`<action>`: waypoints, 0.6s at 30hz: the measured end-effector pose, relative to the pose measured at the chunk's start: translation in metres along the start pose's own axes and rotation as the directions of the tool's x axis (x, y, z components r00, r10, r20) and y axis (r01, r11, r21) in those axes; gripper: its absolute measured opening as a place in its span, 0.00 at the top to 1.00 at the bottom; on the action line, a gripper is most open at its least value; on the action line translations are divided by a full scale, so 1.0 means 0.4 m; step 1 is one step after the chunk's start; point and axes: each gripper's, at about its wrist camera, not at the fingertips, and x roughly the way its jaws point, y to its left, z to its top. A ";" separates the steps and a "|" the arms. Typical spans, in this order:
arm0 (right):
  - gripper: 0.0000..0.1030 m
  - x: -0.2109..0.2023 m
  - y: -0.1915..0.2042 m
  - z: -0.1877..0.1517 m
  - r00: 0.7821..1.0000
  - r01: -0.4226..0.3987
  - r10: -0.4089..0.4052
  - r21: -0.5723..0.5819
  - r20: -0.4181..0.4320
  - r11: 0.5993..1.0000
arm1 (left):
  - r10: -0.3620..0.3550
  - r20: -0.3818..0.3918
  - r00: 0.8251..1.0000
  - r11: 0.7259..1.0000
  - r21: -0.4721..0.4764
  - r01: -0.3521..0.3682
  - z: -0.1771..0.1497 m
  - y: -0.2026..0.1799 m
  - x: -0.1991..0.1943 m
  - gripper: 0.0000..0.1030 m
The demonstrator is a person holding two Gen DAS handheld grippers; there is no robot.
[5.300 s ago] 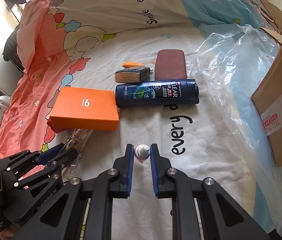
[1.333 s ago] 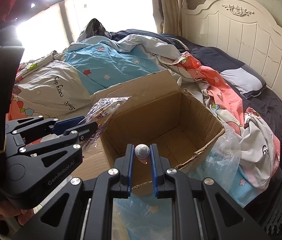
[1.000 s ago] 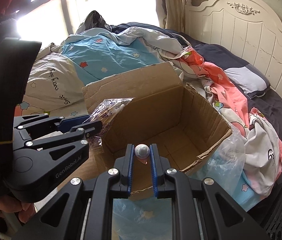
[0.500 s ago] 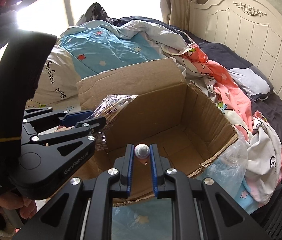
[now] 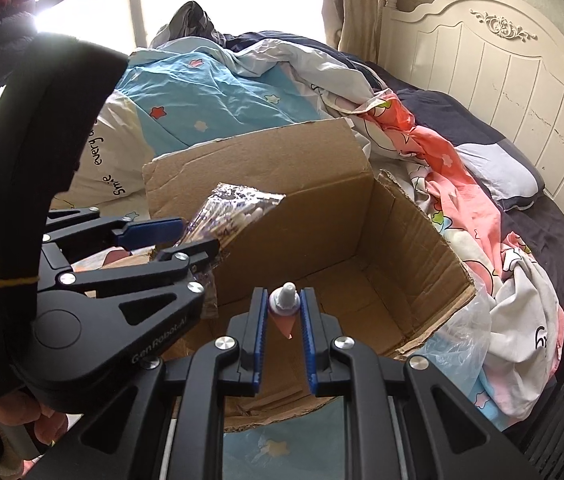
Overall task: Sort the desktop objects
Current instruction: 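Open both tools to drop the tube and toothpick bag into the box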
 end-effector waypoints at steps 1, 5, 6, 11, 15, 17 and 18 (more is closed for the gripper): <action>0.84 0.000 -0.003 0.000 1.000 0.009 -0.009 0.003 -0.001 1.000 | 0.022 -0.003 1.000 1.000 -0.004 -0.022 0.001 0.001 -0.001 0.49; 0.62 -0.009 -0.026 0.000 0.999 0.034 -0.035 0.043 0.007 0.998 | 0.071 0.018 0.997 0.997 -0.030 -0.071 0.003 0.020 -0.017 0.21; 0.54 -0.010 -0.034 0.001 0.999 0.033 -0.034 0.056 0.006 0.998 | 0.066 0.014 0.998 0.997 -0.036 -0.065 0.004 0.025 -0.018 0.20; 0.36 -0.026 -0.051 0.003 0.999 0.027 -0.029 0.095 0.021 0.995 | 0.039 -0.007 0.999 0.997 -0.065 -0.039 0.009 0.044 -0.022 0.20; 0.36 -0.038 -0.042 0.006 0.999 0.038 -0.040 0.086 0.023 0.996 | 0.050 -0.003 0.999 0.997 -0.060 -0.050 0.008 0.043 -0.033 0.17; 0.35 -0.045 -0.036 0.004 0.999 0.040 -0.043 0.080 0.024 0.996 | 0.045 -0.009 0.999 0.997 -0.058 -0.046 0.005 0.046 -0.037 0.15; 0.35 -0.047 -0.031 0.002 0.999 0.037 -0.039 0.078 0.020 0.996 | 0.045 -0.011 0.999 0.997 -0.057 -0.046 0.003 0.048 -0.039 0.13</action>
